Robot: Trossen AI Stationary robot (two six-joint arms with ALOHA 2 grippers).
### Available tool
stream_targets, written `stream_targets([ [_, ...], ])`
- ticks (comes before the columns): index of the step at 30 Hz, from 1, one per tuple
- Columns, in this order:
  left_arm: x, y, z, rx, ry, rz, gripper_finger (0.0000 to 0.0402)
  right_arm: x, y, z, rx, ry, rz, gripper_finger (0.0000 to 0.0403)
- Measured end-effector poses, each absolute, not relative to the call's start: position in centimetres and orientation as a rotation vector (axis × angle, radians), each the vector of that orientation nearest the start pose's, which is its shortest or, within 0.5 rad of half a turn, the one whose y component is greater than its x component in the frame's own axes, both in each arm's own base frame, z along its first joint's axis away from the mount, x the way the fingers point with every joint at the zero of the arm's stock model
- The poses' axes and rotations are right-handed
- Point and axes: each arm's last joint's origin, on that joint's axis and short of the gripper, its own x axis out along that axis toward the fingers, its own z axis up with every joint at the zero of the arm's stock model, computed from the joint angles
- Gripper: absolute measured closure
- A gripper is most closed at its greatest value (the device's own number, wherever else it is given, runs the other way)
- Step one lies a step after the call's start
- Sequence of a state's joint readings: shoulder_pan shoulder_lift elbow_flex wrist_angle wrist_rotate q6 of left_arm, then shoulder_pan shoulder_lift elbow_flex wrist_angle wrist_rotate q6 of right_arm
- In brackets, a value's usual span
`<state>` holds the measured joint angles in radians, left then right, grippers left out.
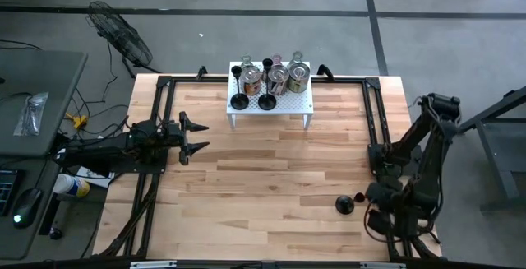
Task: Pick & Place candle stick holders
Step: Put the black candle holder on the shelf aligned with the other candle holders
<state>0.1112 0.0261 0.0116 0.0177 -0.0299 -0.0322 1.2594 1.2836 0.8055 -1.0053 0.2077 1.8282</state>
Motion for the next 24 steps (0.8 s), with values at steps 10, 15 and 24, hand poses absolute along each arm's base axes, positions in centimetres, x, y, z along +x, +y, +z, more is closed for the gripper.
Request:
stream_targets([
  [10,9.8,1.2,16.7,-0.032,-0.005,0.141,0.0137,7.5,19.5,18.4,0.390,1.087,-0.428,0.0128],
  [15,9.8,1.2,16.7,-0.032,-0.005,0.141,0.0137,7.0,19.9,18.2,0.396,1.140,-0.405,0.0130],
  [24,9.8,1.2,16.7,-0.032,-0.005,0.141,0.0137,5.5,21.2,18.2,0.476,1.205,-0.321,0.0131],
])
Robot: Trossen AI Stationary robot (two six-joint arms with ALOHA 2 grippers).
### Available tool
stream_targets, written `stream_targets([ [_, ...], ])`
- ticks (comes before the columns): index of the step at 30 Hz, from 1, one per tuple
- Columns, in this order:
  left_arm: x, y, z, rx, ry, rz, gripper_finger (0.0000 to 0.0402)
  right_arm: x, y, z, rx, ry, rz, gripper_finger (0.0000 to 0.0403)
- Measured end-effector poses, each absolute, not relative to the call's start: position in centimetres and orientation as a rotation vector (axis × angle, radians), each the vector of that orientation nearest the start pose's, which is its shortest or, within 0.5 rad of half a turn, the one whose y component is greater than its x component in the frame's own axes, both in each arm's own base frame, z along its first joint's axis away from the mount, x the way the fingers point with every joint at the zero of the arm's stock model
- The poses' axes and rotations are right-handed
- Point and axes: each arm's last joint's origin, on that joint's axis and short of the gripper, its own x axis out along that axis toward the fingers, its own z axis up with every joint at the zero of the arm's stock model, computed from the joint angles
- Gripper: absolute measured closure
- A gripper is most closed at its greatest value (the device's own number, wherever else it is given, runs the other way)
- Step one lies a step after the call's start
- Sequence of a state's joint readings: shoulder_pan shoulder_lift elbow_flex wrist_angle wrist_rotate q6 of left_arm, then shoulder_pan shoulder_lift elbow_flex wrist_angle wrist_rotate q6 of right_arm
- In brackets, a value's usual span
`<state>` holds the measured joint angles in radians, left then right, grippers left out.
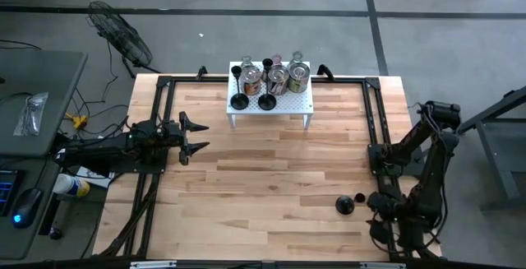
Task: Pick & Place candle stick holders
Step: Put the black candle holder on the shelf aligned with the other candle holders
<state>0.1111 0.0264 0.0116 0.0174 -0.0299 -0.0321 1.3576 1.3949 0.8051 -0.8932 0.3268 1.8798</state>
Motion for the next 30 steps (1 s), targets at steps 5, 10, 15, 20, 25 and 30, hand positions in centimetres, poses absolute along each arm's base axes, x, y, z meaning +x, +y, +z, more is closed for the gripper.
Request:
stream_targets([
  [5,9.79,1.18,16.71,-0.032,-0.005,0.141,0.0137,4.64,21.44,18.28,0.500,1.147,-0.310,0.0131],
  [10,9.79,1.18,16.71,-0.032,-0.005,0.141,0.0137,4.67,21.13,18.38,0.428,1.087,-0.293,0.0131],
  [15,9.79,1.18,16.71,-0.032,-0.005,0.141,0.0137,4.42,20.85,18.40,0.375,1.022,-0.295,0.0131],
  [20,9.79,1.18,16.71,-0.032,-0.005,0.141,0.0137,4.53,20.90,17.85,0.324,0.979,-0.311,0.0131],
  [25,9.79,1.18,16.71,-0.032,-0.005,0.141,0.0137,4.63,20.97,17.69,0.310,0.940,-0.310,0.0131],
  [30,9.79,1.18,16.71,-0.032,-0.005,0.141,0.0137,4.83,20.96,17.63,0.301,0.882,-0.307,0.0131],
])
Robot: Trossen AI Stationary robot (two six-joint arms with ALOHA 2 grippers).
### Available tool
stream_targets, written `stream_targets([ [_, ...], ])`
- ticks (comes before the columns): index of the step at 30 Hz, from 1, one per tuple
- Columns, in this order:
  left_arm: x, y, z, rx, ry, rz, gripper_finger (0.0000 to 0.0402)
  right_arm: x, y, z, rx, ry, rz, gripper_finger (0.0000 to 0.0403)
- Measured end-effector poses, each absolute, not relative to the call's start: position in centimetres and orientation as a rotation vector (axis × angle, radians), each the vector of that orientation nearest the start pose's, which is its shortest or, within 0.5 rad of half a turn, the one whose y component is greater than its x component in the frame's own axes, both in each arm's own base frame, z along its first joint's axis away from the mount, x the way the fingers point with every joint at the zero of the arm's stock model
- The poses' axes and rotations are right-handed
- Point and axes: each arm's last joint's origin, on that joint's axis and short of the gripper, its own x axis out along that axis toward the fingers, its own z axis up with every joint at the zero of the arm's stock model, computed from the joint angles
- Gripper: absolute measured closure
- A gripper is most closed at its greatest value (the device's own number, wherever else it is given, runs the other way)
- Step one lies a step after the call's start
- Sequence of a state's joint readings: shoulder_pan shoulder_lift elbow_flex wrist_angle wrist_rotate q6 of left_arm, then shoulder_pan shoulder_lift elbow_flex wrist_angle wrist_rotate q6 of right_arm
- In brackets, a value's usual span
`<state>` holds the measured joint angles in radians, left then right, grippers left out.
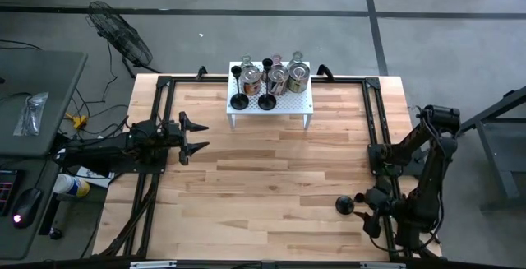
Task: Pick & Place candle stick holders
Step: Put the black candle holder on the shelf aligned with the other candle holders
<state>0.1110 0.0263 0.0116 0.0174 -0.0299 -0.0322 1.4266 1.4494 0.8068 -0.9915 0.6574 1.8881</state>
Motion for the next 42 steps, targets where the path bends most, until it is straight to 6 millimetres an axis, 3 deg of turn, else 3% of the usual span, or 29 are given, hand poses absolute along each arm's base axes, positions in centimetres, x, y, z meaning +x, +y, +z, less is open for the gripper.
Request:
stream_targets([
  [24,9.79,1.18,16.71,-0.032,-0.005,0.141,0.0137,5.69,20.39,17.96,0.225,0.697,-0.303,0.0138],
  [42,9.79,1.18,16.71,-0.032,-0.005,0.141,0.0137,5.69,20.38,17.96,0.228,0.704,-0.305,0.0327],
])
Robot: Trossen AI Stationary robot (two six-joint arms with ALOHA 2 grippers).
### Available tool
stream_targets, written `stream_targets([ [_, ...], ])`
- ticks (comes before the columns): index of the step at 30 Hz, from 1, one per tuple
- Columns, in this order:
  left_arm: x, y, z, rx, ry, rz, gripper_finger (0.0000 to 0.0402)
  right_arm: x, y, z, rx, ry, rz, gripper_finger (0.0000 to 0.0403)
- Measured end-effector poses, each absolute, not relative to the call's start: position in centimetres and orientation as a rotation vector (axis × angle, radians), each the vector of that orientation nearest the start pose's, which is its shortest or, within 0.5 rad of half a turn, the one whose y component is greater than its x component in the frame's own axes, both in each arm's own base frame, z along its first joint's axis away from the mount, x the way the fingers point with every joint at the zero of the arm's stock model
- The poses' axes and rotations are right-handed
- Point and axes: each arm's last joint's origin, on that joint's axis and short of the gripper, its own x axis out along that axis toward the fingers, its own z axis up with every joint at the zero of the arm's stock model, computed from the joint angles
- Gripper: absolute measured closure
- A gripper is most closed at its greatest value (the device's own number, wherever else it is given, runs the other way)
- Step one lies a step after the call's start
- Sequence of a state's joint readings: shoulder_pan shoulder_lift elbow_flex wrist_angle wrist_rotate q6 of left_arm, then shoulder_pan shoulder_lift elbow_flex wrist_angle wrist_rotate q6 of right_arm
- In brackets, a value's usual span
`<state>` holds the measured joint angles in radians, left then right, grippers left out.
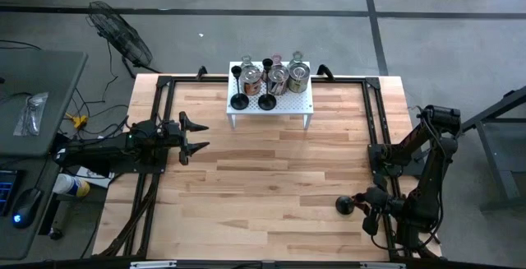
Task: Pick & Place candle stick holders
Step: Put the black candle holder on the shelf aligned with the other candle holders
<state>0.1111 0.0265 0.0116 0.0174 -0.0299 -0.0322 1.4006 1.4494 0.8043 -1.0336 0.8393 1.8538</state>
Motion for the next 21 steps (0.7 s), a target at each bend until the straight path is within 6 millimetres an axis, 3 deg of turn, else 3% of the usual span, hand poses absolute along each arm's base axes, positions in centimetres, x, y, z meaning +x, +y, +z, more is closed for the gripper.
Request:
stream_targets([
  [10,9.8,1.2,16.7,-0.032,-0.005,0.141,0.0137,5.7,20.4,18.0,0.226,0.702,-0.305,0.0390],
  [21,9.8,1.2,16.7,-0.032,-0.005,0.141,0.0137,8.0,18.6,18.7,0.216,0.738,-0.426,0.0396],
])
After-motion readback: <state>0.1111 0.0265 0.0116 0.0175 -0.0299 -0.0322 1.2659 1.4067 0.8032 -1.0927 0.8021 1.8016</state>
